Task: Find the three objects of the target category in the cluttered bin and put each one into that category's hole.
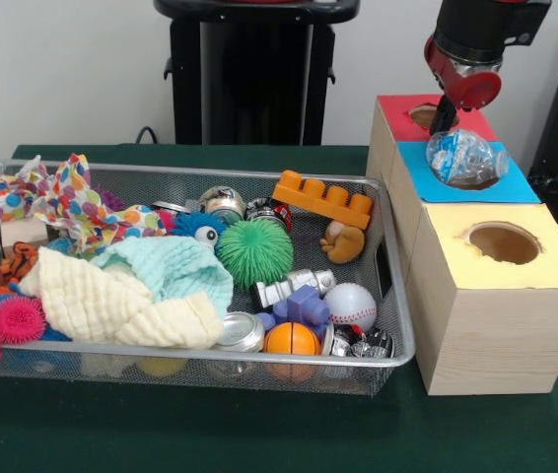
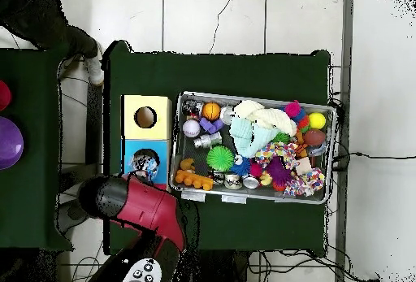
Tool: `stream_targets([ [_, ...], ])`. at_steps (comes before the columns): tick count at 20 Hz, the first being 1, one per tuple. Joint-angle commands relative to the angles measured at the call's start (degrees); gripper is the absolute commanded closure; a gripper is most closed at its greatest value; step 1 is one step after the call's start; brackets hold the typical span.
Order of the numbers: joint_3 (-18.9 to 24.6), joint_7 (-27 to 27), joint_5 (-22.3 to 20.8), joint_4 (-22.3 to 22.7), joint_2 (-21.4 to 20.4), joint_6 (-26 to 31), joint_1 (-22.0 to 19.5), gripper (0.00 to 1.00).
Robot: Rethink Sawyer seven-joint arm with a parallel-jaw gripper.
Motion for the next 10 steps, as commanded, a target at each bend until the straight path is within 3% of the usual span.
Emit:
stream_targets([
  [1, 3.0, 14.0, 3.5, -4.4, 0.2, -0.4, -1.3, 1.00],
  [5, 0.5, 15.3, 2.0, -2.8, -3.5, 5.1, 0.5, 1.00],
  [10, -3.2, 15.9, -1.0, -3.9, -8.0, 14.4, 2.0, 1.00],
])
